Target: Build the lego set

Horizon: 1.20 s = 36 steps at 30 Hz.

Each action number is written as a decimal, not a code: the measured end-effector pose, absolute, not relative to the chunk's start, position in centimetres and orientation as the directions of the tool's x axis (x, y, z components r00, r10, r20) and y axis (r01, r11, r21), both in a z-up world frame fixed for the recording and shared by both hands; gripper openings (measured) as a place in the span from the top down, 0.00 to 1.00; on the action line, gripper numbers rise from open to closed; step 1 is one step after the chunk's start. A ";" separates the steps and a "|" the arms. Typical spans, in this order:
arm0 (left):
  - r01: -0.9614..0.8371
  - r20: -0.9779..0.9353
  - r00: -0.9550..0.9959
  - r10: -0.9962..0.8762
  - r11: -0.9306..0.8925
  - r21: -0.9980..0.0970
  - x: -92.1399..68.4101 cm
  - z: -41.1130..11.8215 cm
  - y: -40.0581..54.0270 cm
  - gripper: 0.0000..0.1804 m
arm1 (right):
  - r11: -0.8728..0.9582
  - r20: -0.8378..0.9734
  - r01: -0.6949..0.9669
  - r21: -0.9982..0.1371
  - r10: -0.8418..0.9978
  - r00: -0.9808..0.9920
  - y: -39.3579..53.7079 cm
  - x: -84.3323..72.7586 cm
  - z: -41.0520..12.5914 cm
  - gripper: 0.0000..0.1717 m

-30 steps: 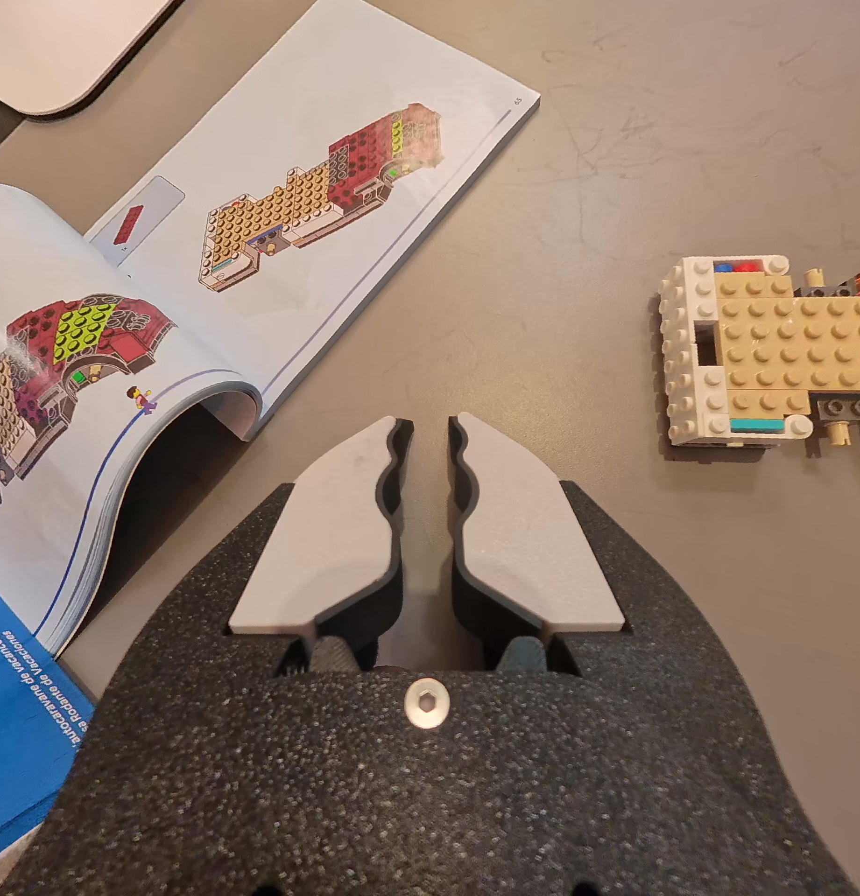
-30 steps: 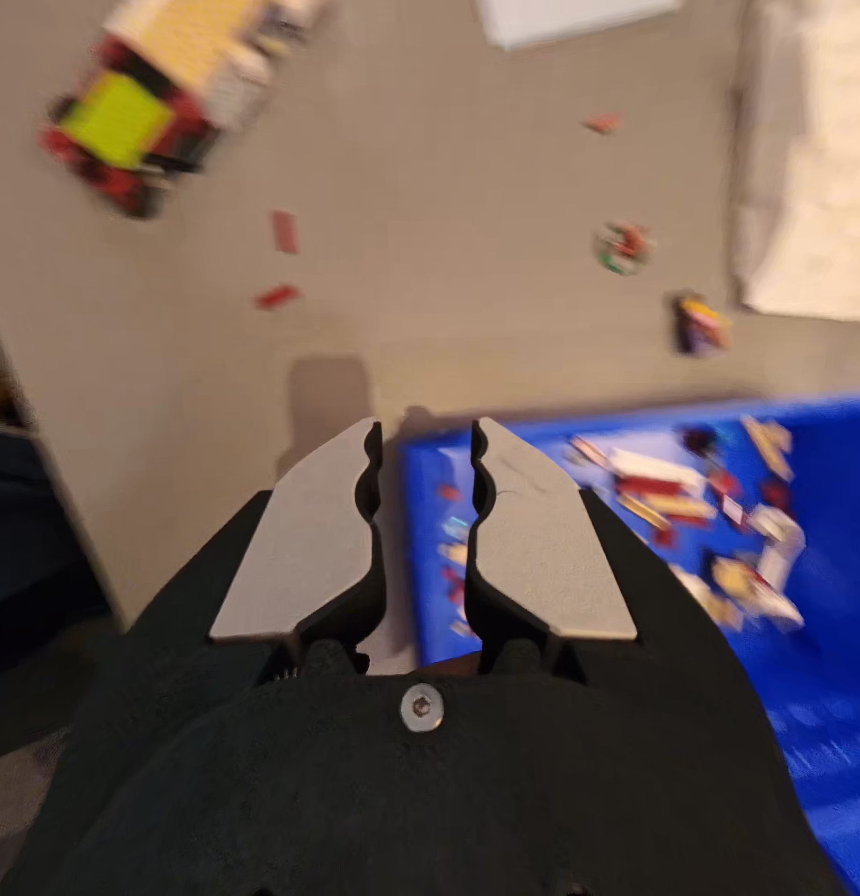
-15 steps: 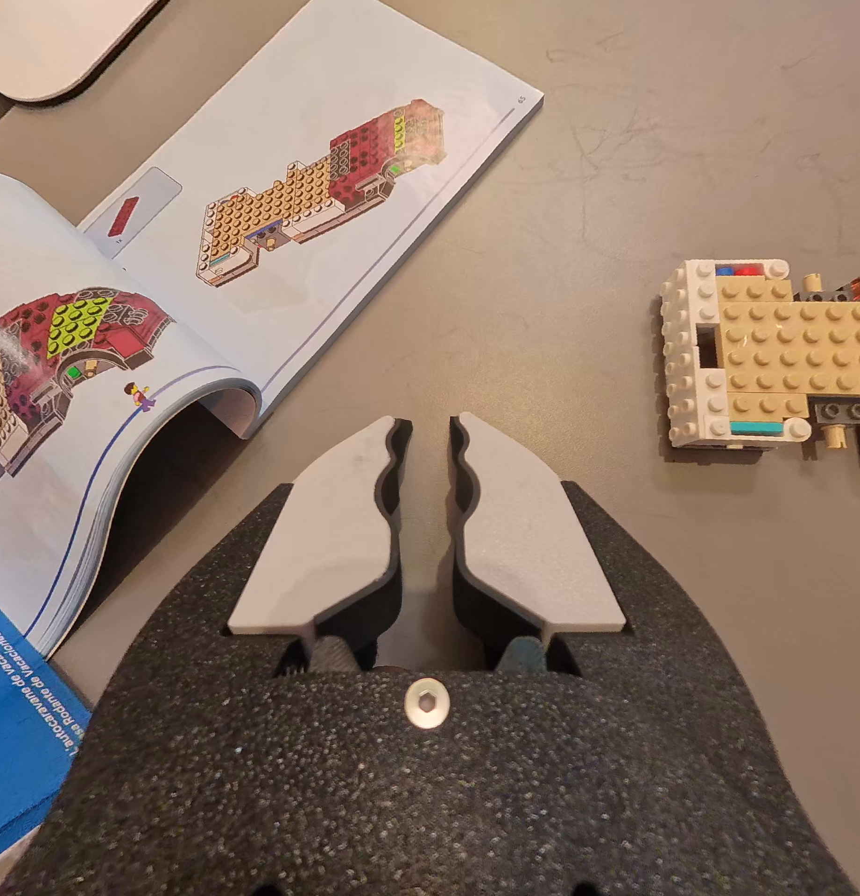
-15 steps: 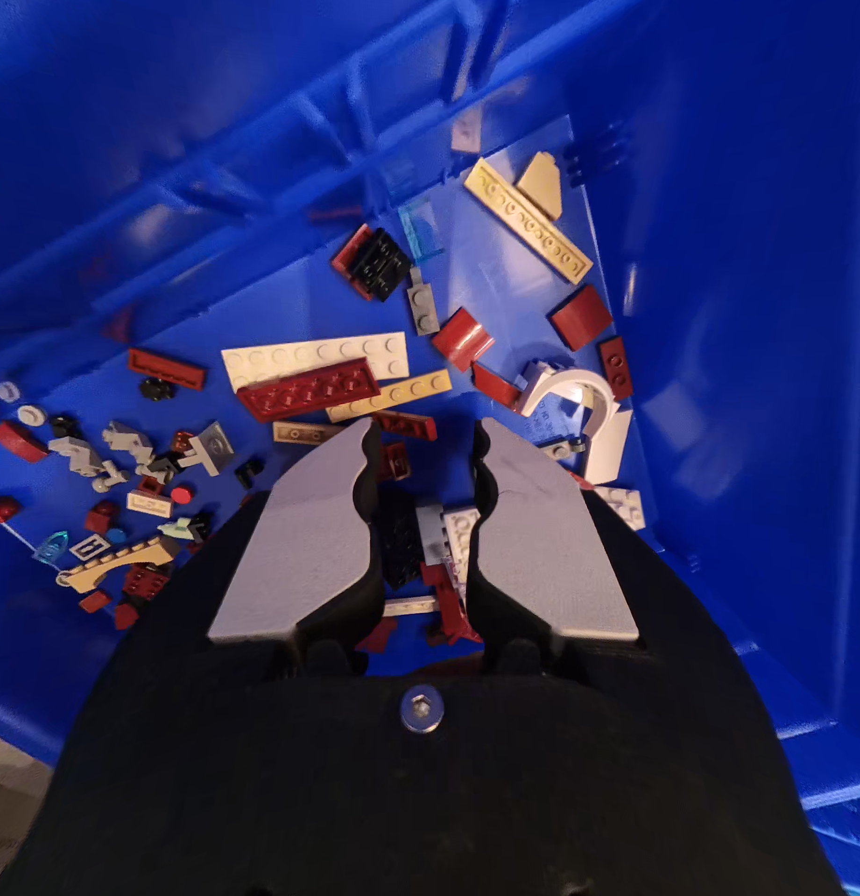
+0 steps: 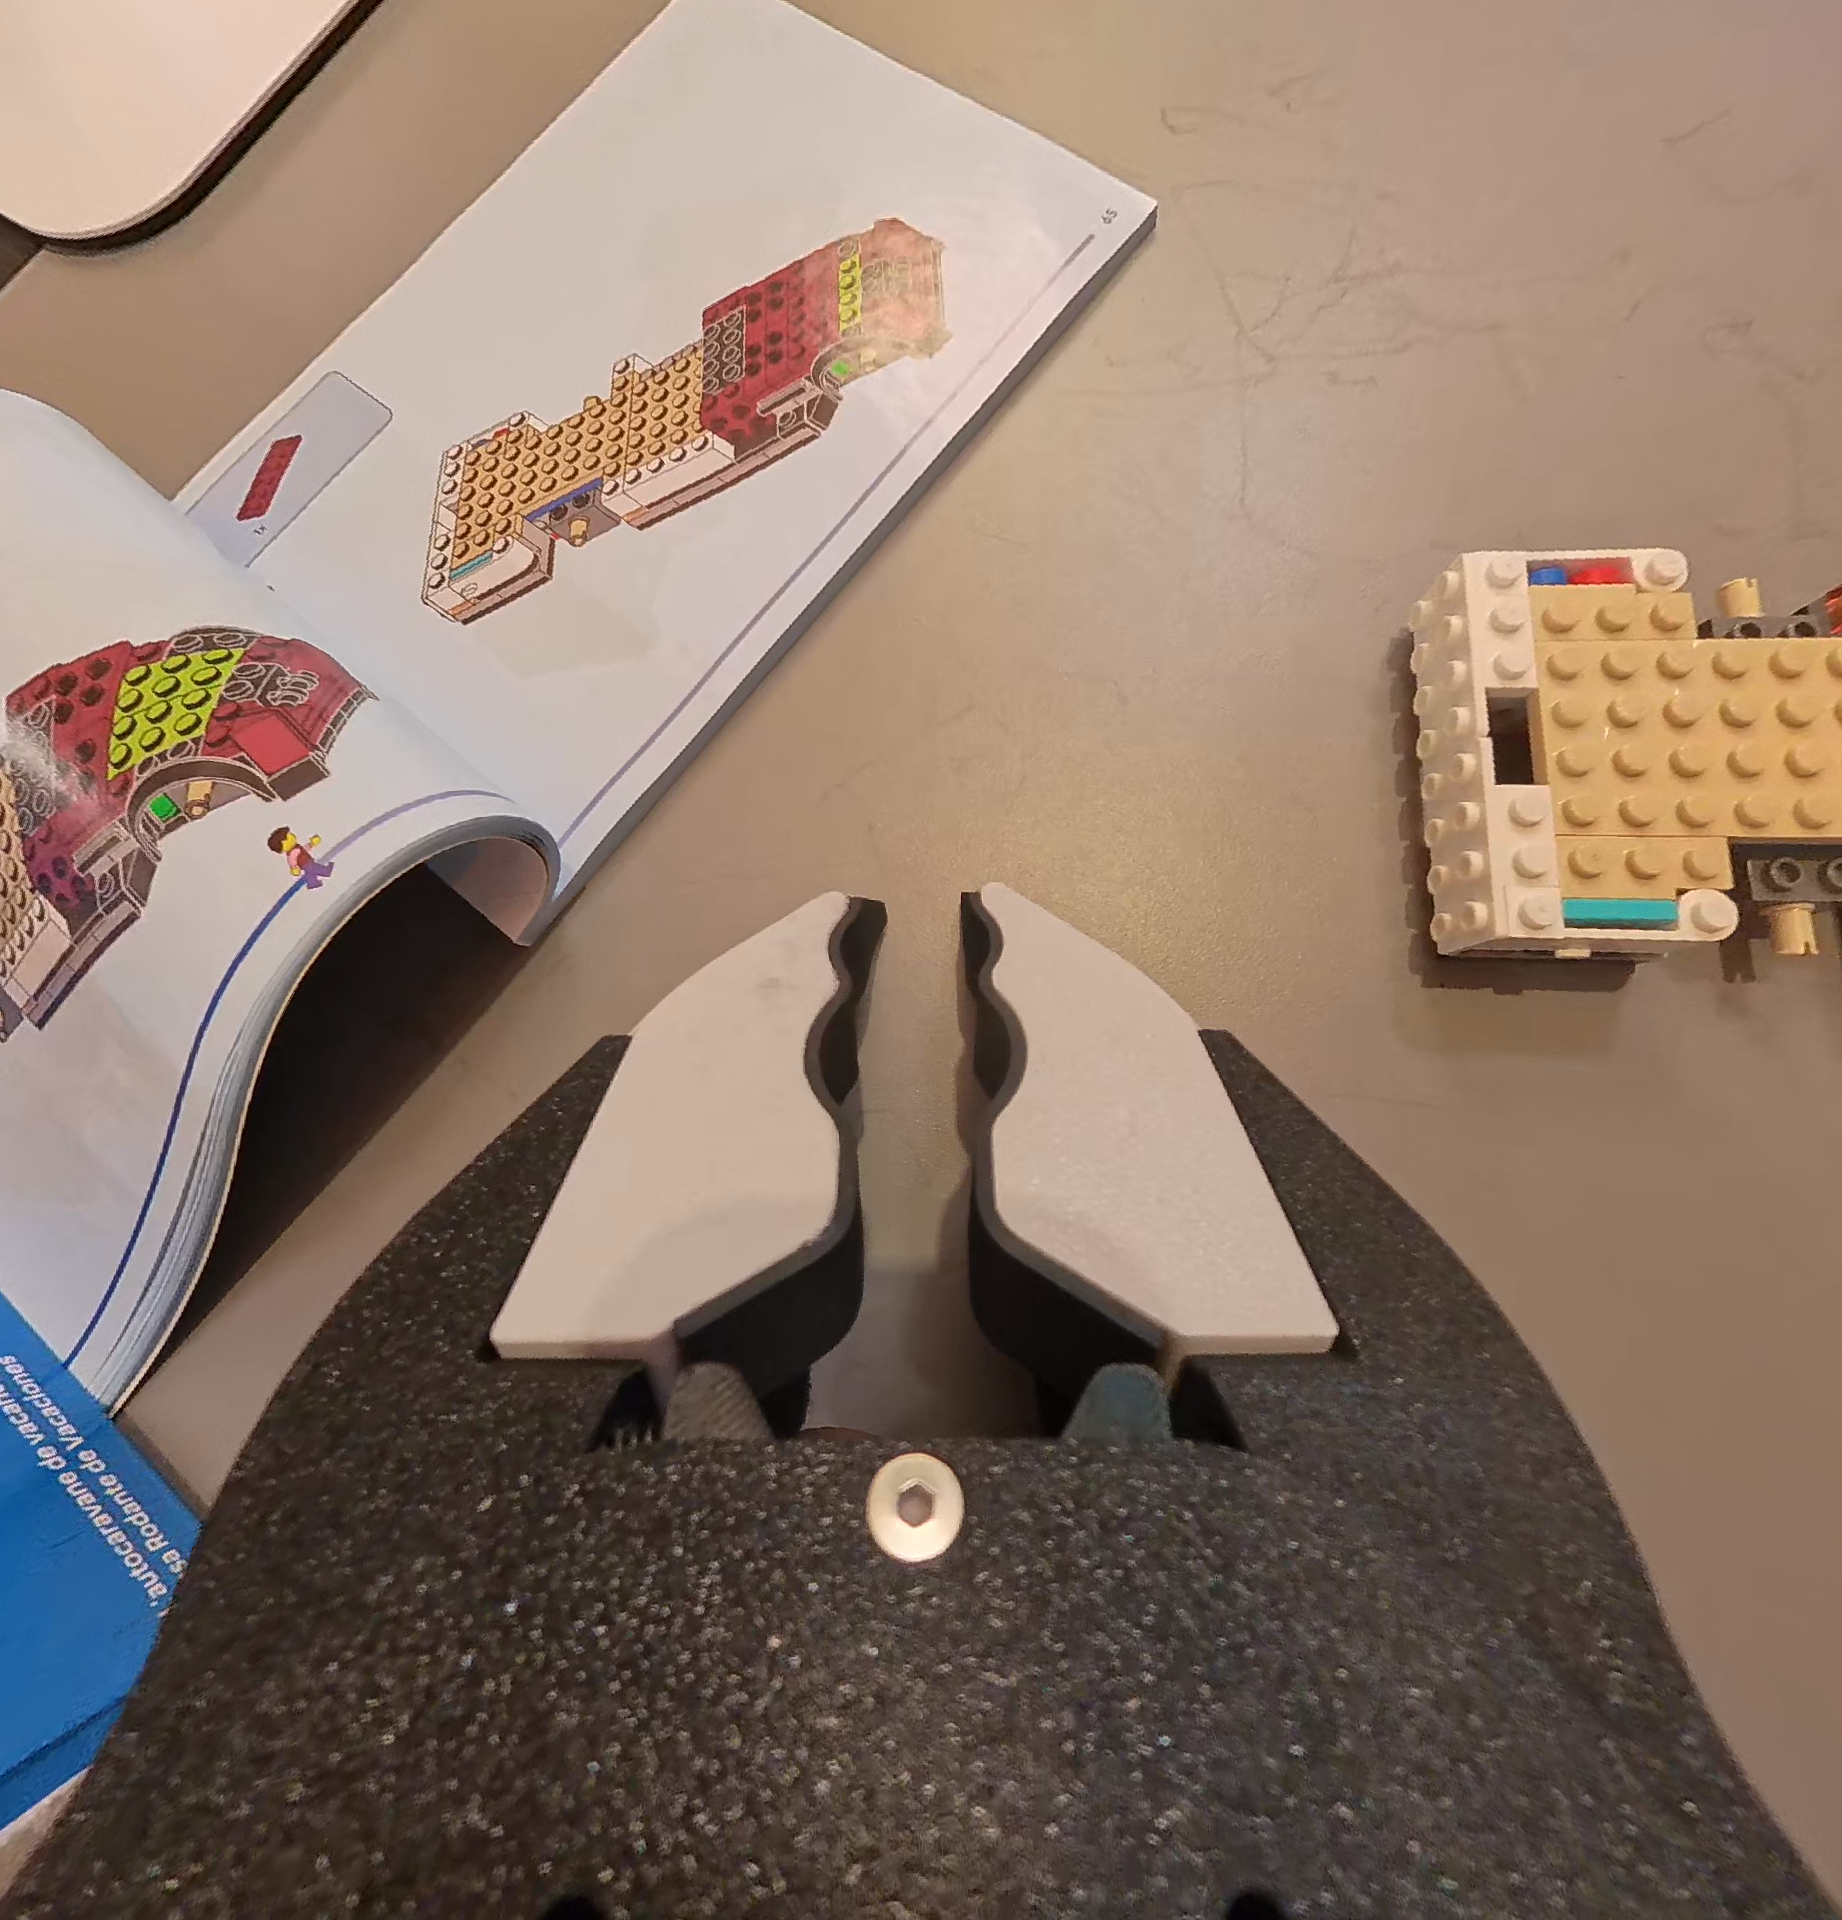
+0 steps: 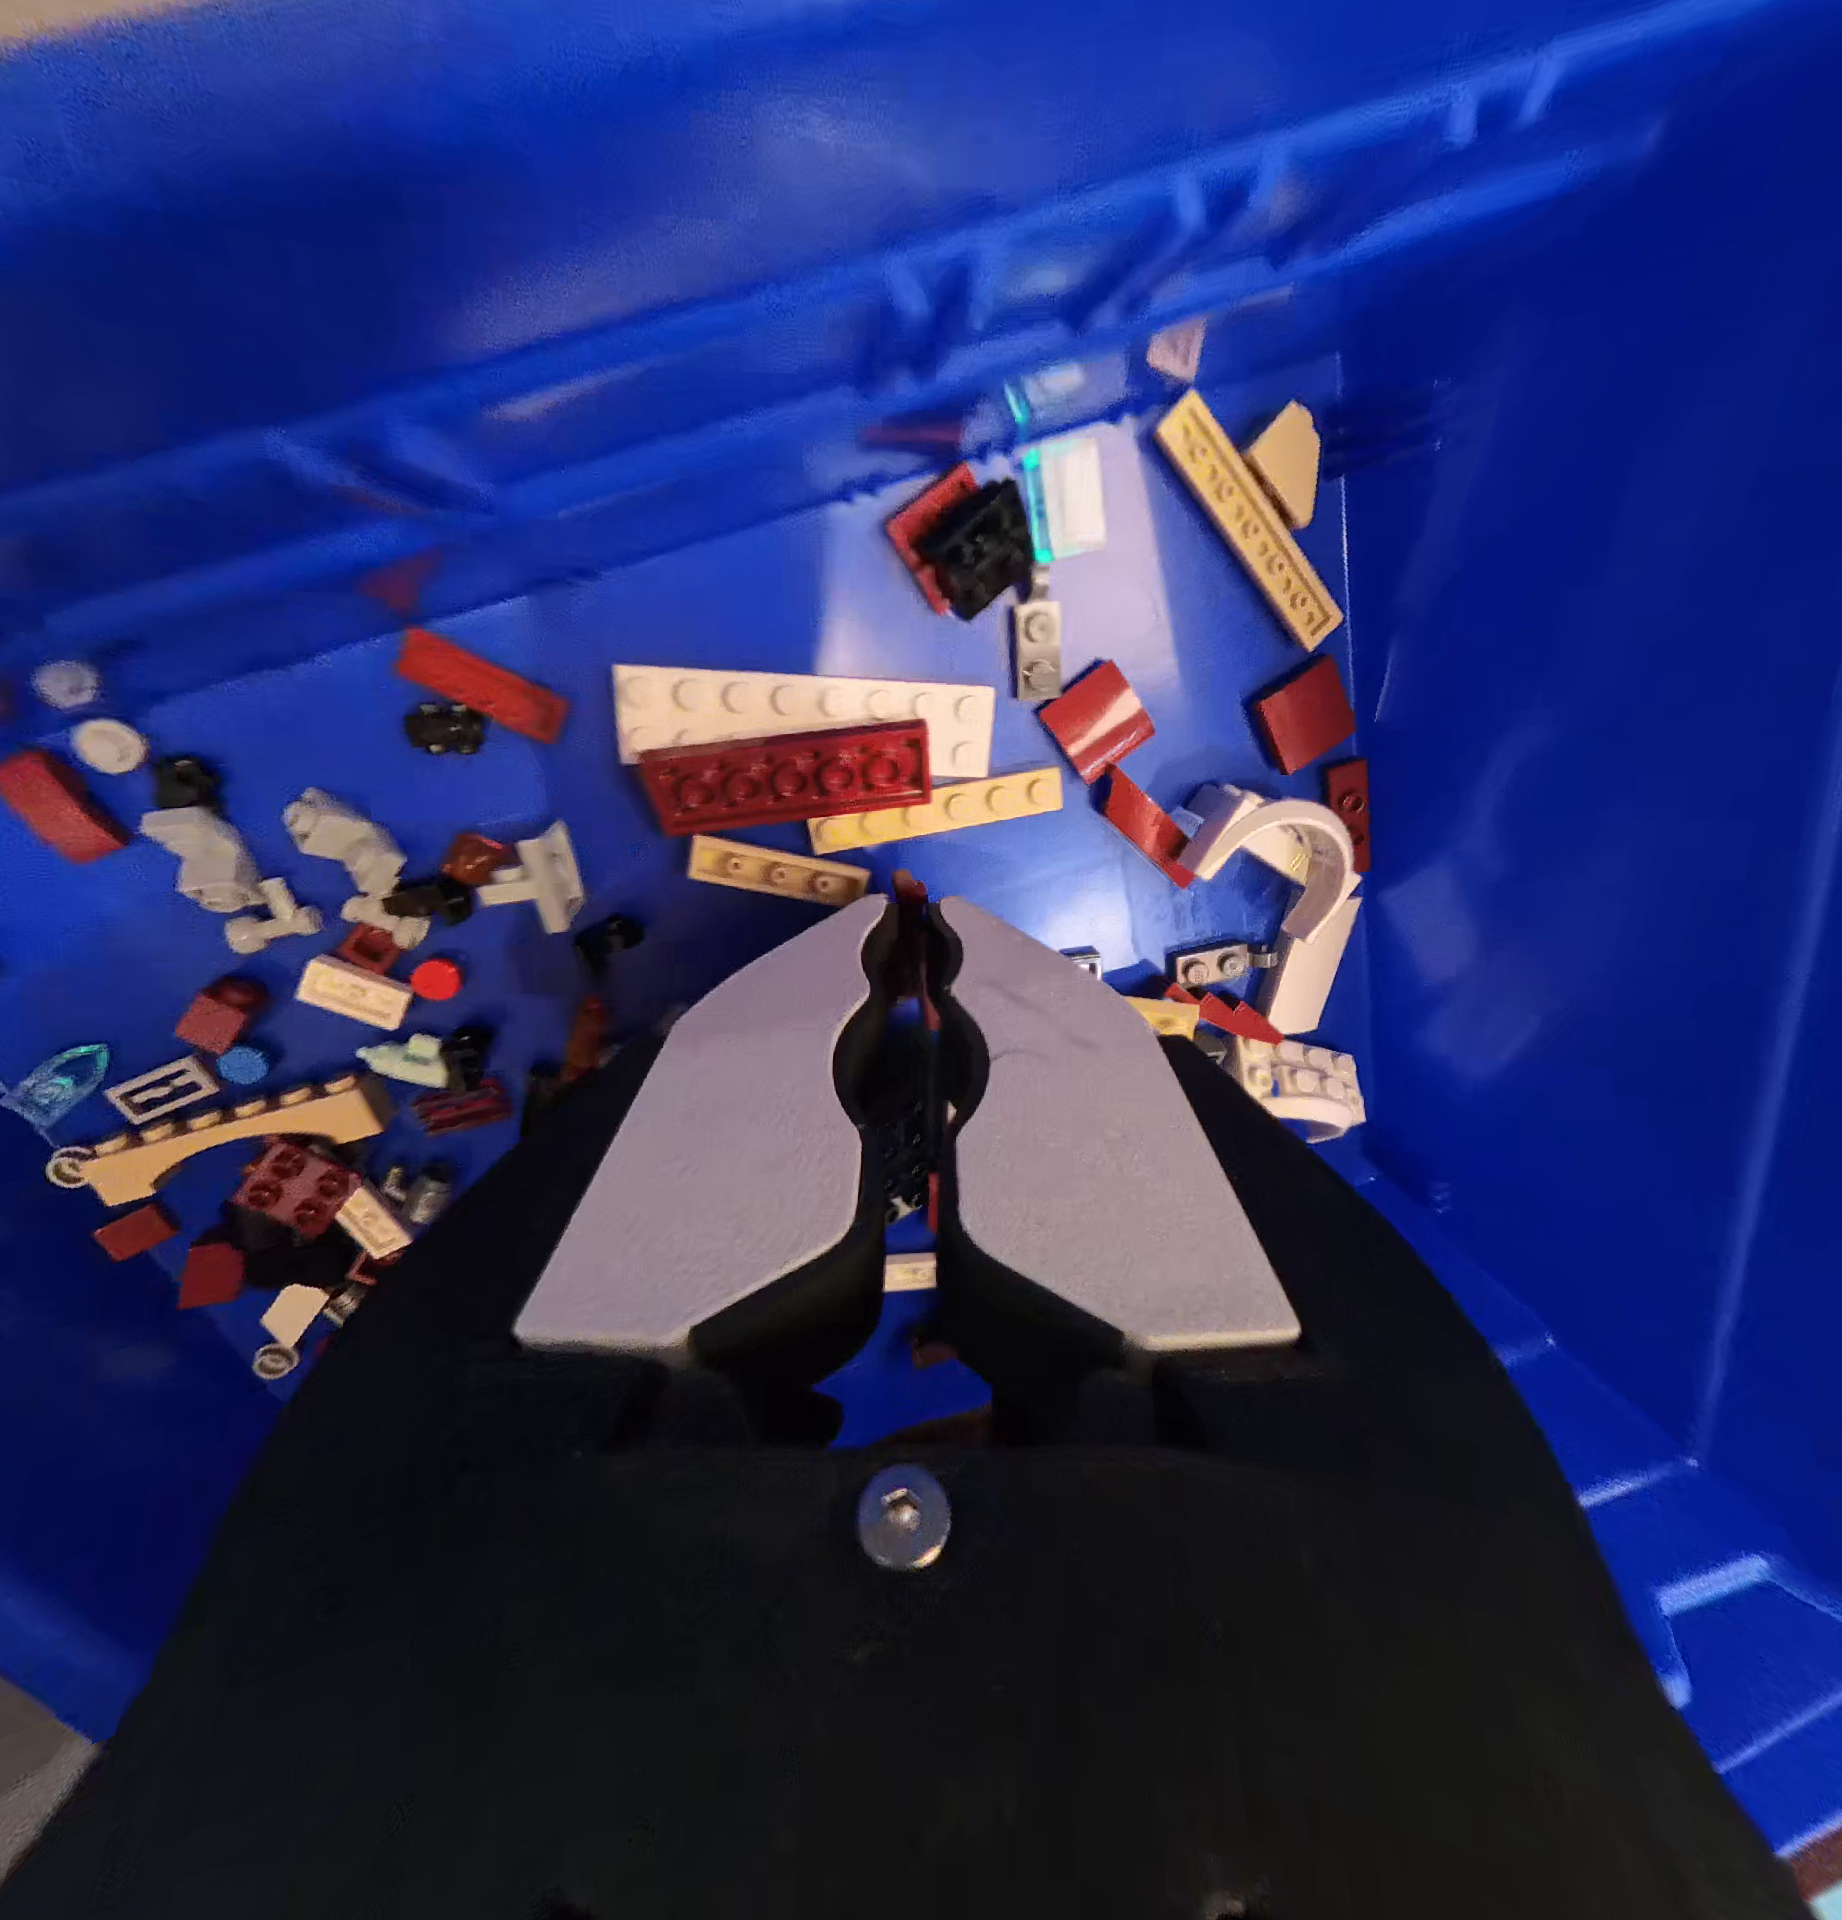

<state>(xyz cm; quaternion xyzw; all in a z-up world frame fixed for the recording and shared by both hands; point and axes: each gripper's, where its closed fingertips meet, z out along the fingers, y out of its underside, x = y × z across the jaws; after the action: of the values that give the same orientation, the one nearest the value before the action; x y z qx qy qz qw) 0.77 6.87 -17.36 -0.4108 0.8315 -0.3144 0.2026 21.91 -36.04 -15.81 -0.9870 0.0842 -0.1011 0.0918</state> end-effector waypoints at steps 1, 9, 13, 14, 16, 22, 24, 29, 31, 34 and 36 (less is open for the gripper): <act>-0.555 -0.080 -0.580 -0.810 0.465 -0.689 0.8 -17.4 6.9 0.90 | -0.968 0.201 -0.121 -0.218 -0.166 0.965 -35.8 21.4 -15.3 0.97; -0.549 -0.092 -0.578 -0.811 0.470 -0.691 0.8 -17.3 6.9 0.90 | -0.923 0.563 0.229 -0.310 0.016 0.826 -34.0 17.7 -10.9 0.97; -0.548 -0.095 -0.579 -0.810 0.472 -0.691 0.8 -17.3 6.9 0.90 | -0.868 0.801 0.453 -0.204 0.118 0.587 -33.2 15.0 -9.3 0.98; -0.548 -0.094 -0.578 -0.810 0.472 -0.691 0.8 -17.3 6.9 0.90 | -0.856 0.840 0.489 -0.169 0.134 0.525 -33.1 14.3 -9.0 0.98; -0.548 -0.094 -0.579 -0.810 0.472 -0.691 0.8 -17.3 6.9 0.90 | -0.839 0.892 0.533 -0.111 0.152 0.425 -33.0 12.9 -8.6 0.97; -0.548 -0.095 -0.579 -0.810 0.472 -0.691 0.8 -17.3 6.9 0.90 | -0.764 0.970 0.643 -0.045 0.120 0.210 -31.1 8.0 -5.9 0.97; -0.548 -0.096 -0.579 -0.810 0.473 -0.691 0.8 -17.3 6.9 0.90 | -0.736 0.977 0.676 -0.025 0.126 0.173 -30.2 6.4 -5.4 0.98; -0.545 -0.099 -0.579 -0.809 0.475 -0.691 0.8 -17.3 6.9 0.91 | -0.734 0.977 0.679 -0.010 0.138 0.163 -29.6 5.5 -5.5 0.98; -0.544 -0.103 -0.578 -0.809 0.476 -0.691 0.8 -17.3 6.8 0.91 | -0.757 0.975 0.653 -0.015 0.134 0.178 -30.2 6.4 -5.7 0.98; -0.542 -0.106 -0.578 -0.809 0.478 -0.692 0.7 -17.3 6.8 0.91 | -0.824 0.957 0.565 -0.044 0.128 0.261 -32.1 8.8 -6.6 0.97; -0.541 -0.106 -0.579 -0.809 0.478 -0.692 0.7 -17.3 6.8 0.91 | -0.875 0.923 0.476 -0.084 0.112 0.368 -33.8 10.7 -7.7 0.98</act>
<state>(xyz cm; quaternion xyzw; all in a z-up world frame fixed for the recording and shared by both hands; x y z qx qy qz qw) 0.75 6.83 -17.26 -0.4055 0.8323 -0.3106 0.2152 10.73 -33.77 -7.74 -0.8093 -0.1817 -0.5318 0.1710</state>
